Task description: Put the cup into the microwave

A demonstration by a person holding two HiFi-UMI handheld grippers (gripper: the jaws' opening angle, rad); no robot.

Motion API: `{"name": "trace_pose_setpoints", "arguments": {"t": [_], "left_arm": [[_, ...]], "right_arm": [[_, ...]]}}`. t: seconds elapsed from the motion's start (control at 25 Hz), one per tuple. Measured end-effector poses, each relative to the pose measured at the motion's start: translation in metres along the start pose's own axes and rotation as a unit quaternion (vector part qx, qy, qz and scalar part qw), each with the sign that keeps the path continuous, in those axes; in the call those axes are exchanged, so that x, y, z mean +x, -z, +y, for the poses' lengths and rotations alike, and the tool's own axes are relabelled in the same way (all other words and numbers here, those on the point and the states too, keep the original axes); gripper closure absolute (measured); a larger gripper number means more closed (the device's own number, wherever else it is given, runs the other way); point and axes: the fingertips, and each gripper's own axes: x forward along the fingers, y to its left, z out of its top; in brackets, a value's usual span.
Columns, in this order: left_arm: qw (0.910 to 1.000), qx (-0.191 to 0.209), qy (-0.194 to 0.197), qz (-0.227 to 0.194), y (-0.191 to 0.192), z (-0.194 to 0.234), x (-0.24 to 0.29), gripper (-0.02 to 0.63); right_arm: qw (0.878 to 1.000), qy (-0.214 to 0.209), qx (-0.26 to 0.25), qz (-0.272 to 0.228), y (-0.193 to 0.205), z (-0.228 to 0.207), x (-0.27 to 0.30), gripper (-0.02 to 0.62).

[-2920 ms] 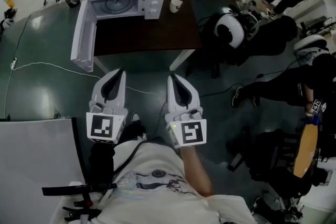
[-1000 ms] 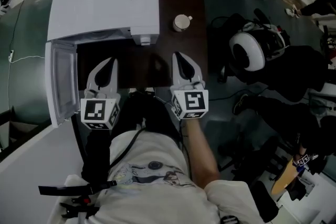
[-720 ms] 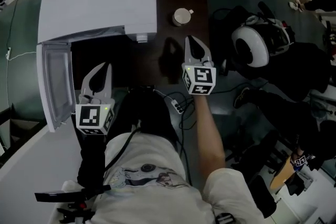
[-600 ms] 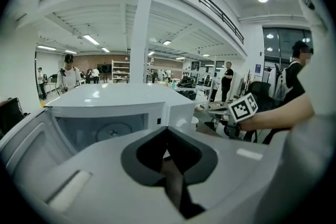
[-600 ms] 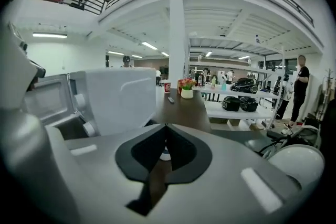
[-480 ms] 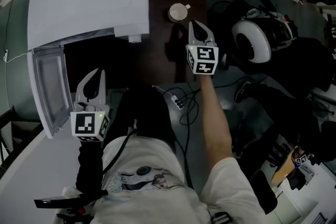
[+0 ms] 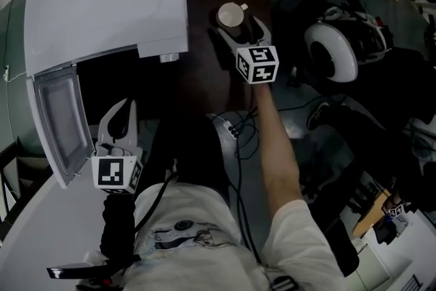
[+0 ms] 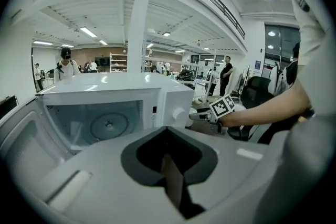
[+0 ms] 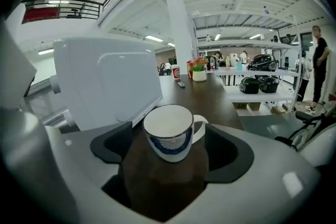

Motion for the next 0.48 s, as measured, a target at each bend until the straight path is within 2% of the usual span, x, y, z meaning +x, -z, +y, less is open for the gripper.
{"name": "trace_pose_setpoints", "arguments": {"t": [0.2,0.48], "left_arm": [[0.9999,-0.003,-0.007,0.014,0.009,0.004,-0.003,0.609],[0.9995,-0.006,-0.011,0.028,0.022,0.006,-0.007,0.609]], "right_arm": [[1.000,0.004,-0.005,0.013,0.008,0.004,0.030,0.137],[0.999,0.040,0.003,0.000,0.005,-0.007,0.053,0.138]]}}
